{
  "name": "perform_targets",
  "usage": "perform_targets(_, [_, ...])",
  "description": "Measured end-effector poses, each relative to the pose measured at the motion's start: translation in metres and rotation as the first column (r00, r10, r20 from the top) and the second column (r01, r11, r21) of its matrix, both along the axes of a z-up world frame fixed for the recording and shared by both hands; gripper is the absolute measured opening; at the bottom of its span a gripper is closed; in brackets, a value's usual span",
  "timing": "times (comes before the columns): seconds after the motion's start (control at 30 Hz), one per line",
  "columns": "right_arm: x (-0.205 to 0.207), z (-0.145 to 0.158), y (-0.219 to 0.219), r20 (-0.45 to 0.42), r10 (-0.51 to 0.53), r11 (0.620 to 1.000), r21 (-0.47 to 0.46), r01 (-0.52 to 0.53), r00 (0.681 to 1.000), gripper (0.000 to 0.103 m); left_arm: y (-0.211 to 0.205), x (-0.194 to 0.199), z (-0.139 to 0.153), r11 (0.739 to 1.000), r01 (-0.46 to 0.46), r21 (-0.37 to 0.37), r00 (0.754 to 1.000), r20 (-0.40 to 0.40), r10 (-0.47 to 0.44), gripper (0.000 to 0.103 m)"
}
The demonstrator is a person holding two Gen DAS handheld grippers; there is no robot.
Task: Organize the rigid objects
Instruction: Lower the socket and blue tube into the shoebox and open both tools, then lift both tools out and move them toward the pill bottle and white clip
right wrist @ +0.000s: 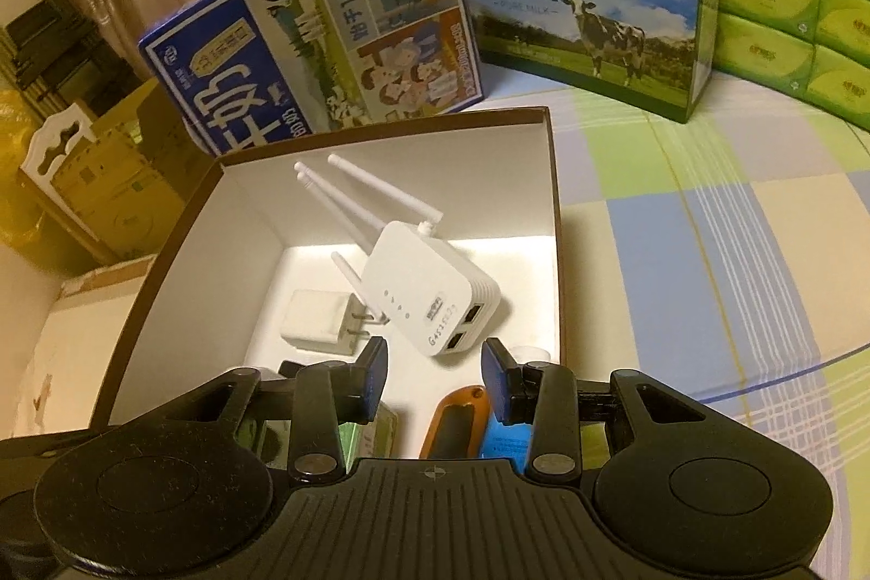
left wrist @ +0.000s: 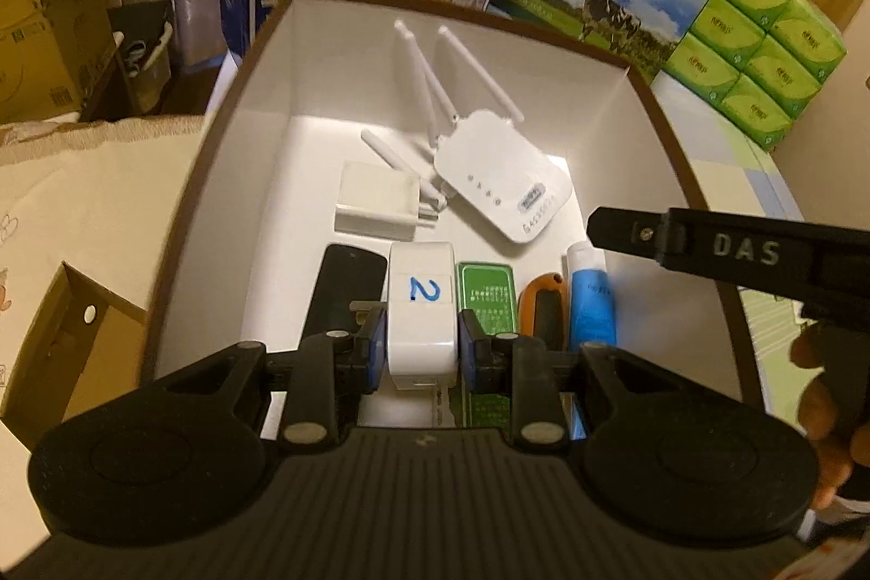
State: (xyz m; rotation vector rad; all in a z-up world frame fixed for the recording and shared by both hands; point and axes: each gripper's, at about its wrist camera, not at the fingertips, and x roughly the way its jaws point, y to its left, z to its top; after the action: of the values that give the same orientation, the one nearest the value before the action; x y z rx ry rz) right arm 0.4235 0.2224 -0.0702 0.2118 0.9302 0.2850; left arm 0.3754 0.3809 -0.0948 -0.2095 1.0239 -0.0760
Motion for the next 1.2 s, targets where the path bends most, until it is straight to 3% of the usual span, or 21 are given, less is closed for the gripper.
perform_targets(0.2, [-0.005,0.000,0.004,0.016,0.048,0.997,-0.055,-0.047,0.999,0.036,-0.007,0.004,-0.009,0.999,0.016,0.046,1.000,-0.007,-0.016,0.022])
perform_targets(0.43, [-0.016,0.003,0.009,0.015,0.120,0.985,-0.123,-0.117,0.993,0.043,-0.002,-0.001,0.003,1.000,0.009,0.012,1.000,0.016,-0.009,0.023])
perform_targets(0.57, [-0.028,0.009,0.007,0.014,0.169,0.979,-0.121,-0.166,0.986,0.051,-0.001,-0.012,0.016,0.999,0.007,0.045,1.000,0.022,-0.008,0.024])
perform_targets(0.87, [-0.066,0.026,0.001,0.029,0.259,0.962,-0.097,-0.255,0.965,0.063,0.002,-0.051,0.047,0.997,-0.034,0.071,0.999,0.035,0.031,0.038])
perform_targets(1.2, [-0.113,0.035,-0.016,0.018,0.284,0.957,-0.067,-0.283,0.959,0.065,-0.012,-0.095,0.069,0.993,-0.053,0.105,0.998,0.052,0.048,0.038])
